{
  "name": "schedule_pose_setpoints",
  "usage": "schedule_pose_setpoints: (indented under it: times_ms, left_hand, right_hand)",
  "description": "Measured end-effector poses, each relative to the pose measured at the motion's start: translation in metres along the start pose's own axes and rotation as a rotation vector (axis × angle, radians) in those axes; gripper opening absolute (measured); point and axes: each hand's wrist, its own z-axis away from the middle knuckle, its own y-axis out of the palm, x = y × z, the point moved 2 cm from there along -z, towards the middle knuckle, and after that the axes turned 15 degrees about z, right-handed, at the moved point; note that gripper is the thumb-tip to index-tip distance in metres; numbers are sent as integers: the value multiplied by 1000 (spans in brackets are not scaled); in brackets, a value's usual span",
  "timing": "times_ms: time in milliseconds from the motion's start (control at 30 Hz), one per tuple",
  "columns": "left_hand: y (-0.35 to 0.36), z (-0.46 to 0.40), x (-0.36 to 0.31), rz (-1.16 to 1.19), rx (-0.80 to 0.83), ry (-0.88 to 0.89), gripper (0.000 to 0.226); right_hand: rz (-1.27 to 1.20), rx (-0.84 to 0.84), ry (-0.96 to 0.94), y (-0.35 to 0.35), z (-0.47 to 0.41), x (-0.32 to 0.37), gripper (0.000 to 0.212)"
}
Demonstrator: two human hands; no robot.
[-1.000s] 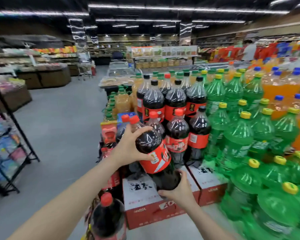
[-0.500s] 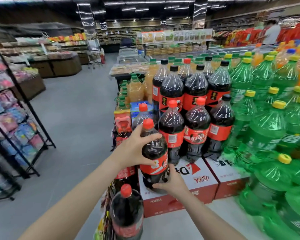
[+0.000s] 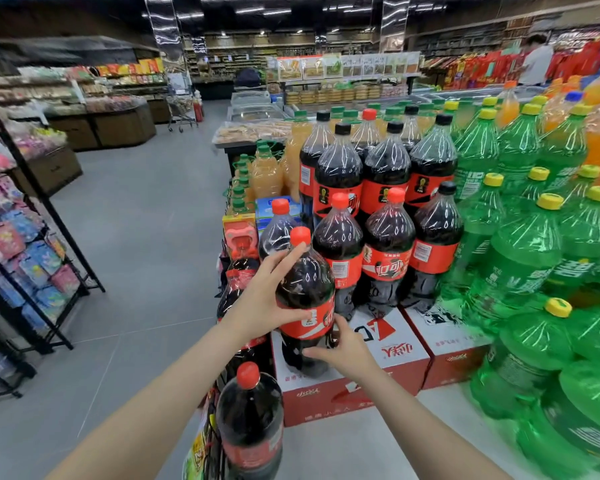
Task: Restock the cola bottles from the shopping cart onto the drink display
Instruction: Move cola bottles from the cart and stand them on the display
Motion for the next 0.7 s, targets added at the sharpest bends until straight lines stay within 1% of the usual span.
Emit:
schedule_pose_setpoints:
  times_ms: [233,433,633,700]
  left_hand:
    - [-12,-5,-1,-25,75,13,110]
    - [-20,9,8,-63,58,-5,111]
    - [-16,13,6,-60,51,4,110]
    - [-17,15,4,-46,41,-6,110]
  right_hand:
    - [-6,1,-6,12,1,5,82]
    - [98,7,-23,13,1,13,85]
    - [67,30,-17,13,7,14,84]
    - [64,50,-15,13,7,13,90]
